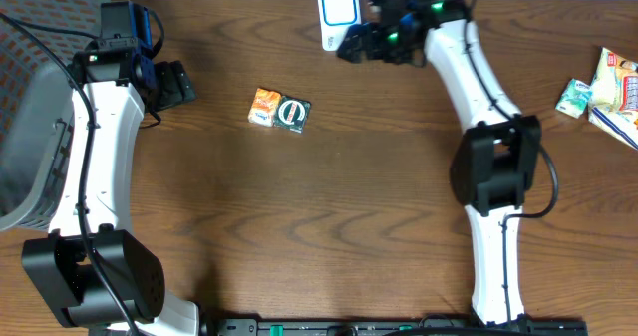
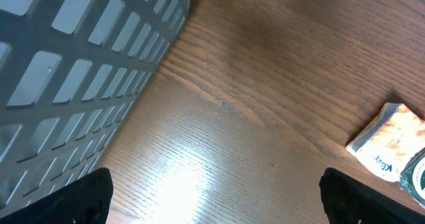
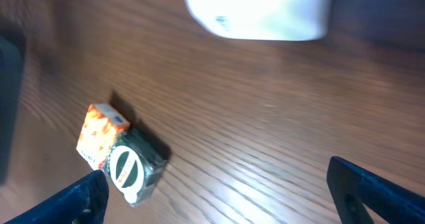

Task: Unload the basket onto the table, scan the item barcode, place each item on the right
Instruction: 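Move the right gripper left over the green Zam-Buk tin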

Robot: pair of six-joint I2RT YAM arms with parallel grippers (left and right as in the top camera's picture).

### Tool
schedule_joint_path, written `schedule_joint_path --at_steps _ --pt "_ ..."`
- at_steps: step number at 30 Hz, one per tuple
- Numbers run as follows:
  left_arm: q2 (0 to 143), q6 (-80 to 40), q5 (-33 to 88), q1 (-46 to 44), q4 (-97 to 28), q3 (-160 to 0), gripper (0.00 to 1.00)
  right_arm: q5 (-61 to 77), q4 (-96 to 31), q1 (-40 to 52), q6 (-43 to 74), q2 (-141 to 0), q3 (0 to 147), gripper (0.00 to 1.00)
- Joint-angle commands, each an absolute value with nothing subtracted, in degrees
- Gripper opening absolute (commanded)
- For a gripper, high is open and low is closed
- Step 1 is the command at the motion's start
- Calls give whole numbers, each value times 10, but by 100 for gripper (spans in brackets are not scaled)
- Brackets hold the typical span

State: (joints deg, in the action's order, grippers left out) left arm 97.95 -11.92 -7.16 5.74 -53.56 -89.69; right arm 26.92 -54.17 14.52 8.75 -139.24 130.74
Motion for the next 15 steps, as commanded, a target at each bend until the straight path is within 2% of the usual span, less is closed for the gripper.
schedule_joint_path --at_steps 1,6,15 --pt "985 -114 -70 59 -537 -894 98 215 -533 189 94 -1386 1307 93" --pt "985 -114 -70 59 -537 -894 98 204 -515 235 94 -1387 1307 79" --pt "985 -114 -70 59 -537 -894 98 123 -504 303 95 -1387 1307 78"
